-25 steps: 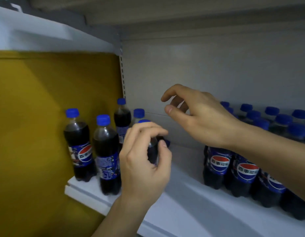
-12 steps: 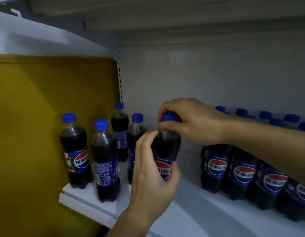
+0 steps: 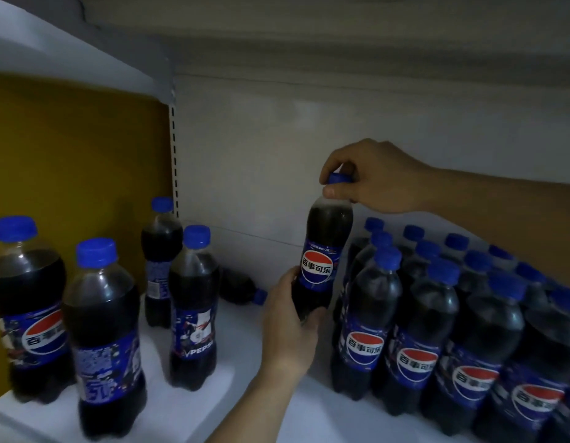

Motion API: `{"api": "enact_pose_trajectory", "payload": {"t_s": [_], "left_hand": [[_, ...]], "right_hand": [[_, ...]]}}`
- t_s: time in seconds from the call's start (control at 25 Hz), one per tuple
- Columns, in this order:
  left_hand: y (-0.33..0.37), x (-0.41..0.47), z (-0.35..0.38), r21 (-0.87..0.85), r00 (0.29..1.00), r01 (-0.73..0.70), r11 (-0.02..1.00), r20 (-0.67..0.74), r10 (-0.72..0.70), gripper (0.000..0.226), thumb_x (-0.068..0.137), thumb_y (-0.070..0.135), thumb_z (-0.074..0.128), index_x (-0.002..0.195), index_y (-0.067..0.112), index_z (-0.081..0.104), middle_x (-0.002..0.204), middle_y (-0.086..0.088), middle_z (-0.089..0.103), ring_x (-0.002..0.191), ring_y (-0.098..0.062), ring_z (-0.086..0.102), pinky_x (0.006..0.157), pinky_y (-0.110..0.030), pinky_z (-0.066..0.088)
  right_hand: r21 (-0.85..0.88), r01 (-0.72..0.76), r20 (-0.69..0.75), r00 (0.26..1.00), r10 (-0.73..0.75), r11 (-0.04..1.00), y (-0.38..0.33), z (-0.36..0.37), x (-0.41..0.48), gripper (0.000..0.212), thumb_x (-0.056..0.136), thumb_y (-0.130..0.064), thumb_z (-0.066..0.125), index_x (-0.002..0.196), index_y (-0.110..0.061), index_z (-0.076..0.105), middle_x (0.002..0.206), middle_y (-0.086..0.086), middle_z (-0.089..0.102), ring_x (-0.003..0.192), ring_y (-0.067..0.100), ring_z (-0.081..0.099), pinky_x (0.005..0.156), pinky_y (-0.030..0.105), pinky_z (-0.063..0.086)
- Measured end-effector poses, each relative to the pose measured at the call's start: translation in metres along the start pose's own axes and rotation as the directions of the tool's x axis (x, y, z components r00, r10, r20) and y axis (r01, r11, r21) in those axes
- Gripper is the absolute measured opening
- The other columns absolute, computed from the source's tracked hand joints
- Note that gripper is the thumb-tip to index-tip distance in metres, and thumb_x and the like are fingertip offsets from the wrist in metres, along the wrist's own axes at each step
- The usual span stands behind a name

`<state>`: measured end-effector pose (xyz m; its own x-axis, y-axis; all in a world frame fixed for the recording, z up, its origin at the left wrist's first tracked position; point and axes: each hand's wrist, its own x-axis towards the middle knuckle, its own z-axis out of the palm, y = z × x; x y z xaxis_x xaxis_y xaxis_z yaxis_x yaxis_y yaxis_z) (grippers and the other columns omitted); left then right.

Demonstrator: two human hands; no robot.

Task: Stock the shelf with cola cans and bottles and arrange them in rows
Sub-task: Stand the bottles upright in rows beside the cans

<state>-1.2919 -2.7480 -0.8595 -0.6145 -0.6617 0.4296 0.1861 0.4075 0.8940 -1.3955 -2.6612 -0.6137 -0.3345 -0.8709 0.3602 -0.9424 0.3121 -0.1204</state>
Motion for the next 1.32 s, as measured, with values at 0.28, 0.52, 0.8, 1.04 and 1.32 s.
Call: {"api": "enact_pose_trajectory", "payload": {"t_s": [0.28, 0.52, 0.8, 1.04, 1.32], "left_hand": [[-0.041, 0.029, 0.043, -0.104, 0.998, 0.035, 0.994, -0.039, -0.039, 0.082, 0.078, -0.012, 0.073, 0.122, 0.053, 0.050, 0.117, 0.030, 0.065, 0.113, 0.008, 0.062, 0.095, -0.020, 0.054], [-0.067, 0.035, 0.058, -0.013, 0.998, 0.016, 1.000, -0.055, -0.017, 0.072, 0.072, 0.000, 0.082, 0.132, 0.033, 0.057, 0.119, 0.018, 0.071, 0.112, -0.001, 0.066, 0.096, -0.029, 0.055], [-0.072, 0.034, 0.051, 0.118, 0.997, 0.080, 0.990, -0.005, -0.080, 0.064, 0.067, 0.005, 0.085, 0.120, 0.032, 0.060, 0.114, 0.012, 0.073, 0.108, -0.007, 0.067, 0.092, -0.031, 0.056], [-0.066, 0.034, 0.049, 0.169, 0.995, 0.098, 0.981, 0.019, -0.102, 0.065, 0.066, 0.012, 0.089, 0.122, 0.028, 0.060, 0.117, 0.008, 0.072, 0.110, -0.013, 0.066, 0.091, -0.030, 0.053], [-0.051, 0.013, 0.013, 0.299, 0.991, 0.067, 0.952, 0.091, -0.099, 0.088, 0.082, 0.033, 0.082, 0.155, 0.022, 0.034, 0.151, 0.001, 0.048, 0.137, -0.017, 0.047, 0.112, -0.034, 0.042]], "right_hand": [[-0.107, -0.013, 0.083, 0.996, 0.022, 0.994, 0.042, 0.034, 0.034, 0.024, 0.092, -0.027, 0.072, 0.115, -0.020, 0.069, 0.087, -0.023, 0.048, 0.085, 0.005, 0.055, 0.073, 0.016, 0.040], [-0.166, 0.014, 0.134, 0.991, 0.009, 0.986, 0.062, 0.042, 0.041, 0.028, 0.087, -0.028, 0.077, 0.113, -0.018, 0.072, 0.100, -0.007, 0.063, 0.095, 0.012, 0.062, 0.084, 0.022, 0.047], [-0.227, 0.038, 0.241, 0.970, 0.019, 0.973, 0.054, 0.049, 0.031, 0.033, 0.091, -0.035, 0.071, 0.120, -0.020, 0.067, 0.116, 0.000, 0.064, 0.102, 0.016, 0.061, 0.093, 0.032, 0.051], [-0.205, 0.078, 0.210, 0.977, -0.034, 0.976, 0.005, 0.030, 0.019, 0.026, 0.094, -0.037, 0.065, 0.117, -0.024, 0.066, 0.112, -0.003, 0.060, 0.098, 0.013, 0.058, 0.082, 0.026, 0.046], [-0.147, -0.006, 0.211, 0.977, 0.037, 0.989, -0.041, 0.066, 0.024, 0.029, 0.099, -0.024, 0.056, 0.125, -0.013, 0.062, 0.115, -0.001, 0.057, 0.105, 0.019, 0.059, 0.092, 0.035, 0.052]]}}
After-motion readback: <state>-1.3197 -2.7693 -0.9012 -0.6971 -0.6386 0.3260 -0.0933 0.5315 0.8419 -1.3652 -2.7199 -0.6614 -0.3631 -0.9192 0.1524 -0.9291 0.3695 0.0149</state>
